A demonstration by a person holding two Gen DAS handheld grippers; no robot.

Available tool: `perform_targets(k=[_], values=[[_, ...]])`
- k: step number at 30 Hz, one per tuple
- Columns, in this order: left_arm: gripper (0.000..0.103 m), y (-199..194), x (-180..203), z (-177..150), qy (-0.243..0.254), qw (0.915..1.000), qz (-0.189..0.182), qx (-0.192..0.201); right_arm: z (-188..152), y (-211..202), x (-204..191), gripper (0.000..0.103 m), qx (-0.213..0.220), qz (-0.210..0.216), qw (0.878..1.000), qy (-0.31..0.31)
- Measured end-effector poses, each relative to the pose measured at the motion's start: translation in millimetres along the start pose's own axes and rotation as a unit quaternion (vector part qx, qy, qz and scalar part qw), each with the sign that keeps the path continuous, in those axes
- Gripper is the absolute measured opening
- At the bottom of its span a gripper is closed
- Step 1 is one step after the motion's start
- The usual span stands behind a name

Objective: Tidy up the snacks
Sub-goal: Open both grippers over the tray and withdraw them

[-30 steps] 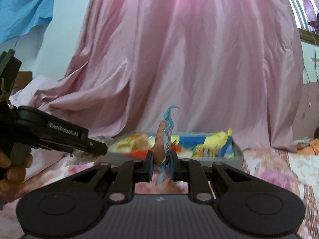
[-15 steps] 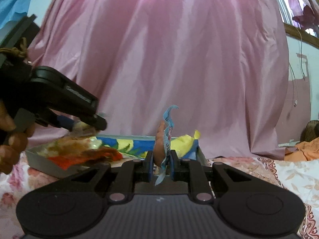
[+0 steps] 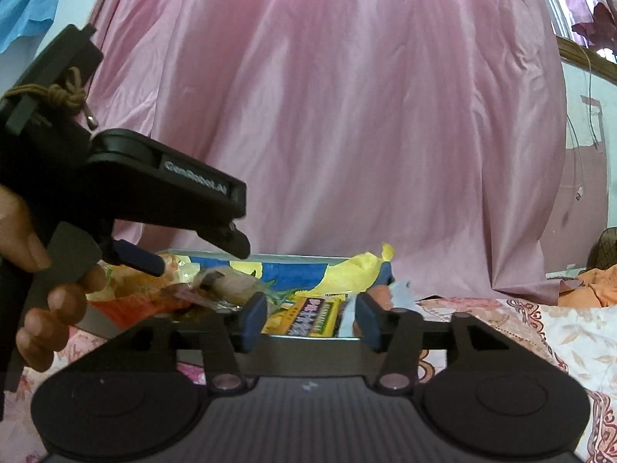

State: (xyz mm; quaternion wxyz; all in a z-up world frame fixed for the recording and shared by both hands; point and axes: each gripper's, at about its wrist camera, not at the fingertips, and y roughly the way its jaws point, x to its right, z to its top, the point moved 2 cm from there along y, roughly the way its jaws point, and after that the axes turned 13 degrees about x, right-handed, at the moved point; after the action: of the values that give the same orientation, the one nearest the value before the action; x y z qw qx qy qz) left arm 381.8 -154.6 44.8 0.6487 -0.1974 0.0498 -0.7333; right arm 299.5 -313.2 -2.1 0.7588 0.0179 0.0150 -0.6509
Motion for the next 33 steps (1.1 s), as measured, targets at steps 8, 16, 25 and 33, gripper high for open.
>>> perform_targets(k=[8, 16, 25, 33], values=[[0.102, -51, -13, 21, 0.005, 0.9988, 0.014, 0.046, 34, -24, -6, 0.09, 0.031, -0.011, 0.999, 0.015], [0.102, -114, -32, 34, -0.007, 0.9963, 0.028, 0.081, 80, -67, -19, 0.103, 0.077, -0.028, 0.997, 0.012], [0.102, -192, -63, 14, -0.031, 0.9936, 0.03, 0.104, 105, -128, -49, 0.103, 0.093, -0.055, 0.994, -0.023], [0.102, -254, -95, -21, -0.019, 0.9933, 0.041, 0.106, 101, -169, -72, 0.103, 0.066, -0.019, 0.997, 0.021]])
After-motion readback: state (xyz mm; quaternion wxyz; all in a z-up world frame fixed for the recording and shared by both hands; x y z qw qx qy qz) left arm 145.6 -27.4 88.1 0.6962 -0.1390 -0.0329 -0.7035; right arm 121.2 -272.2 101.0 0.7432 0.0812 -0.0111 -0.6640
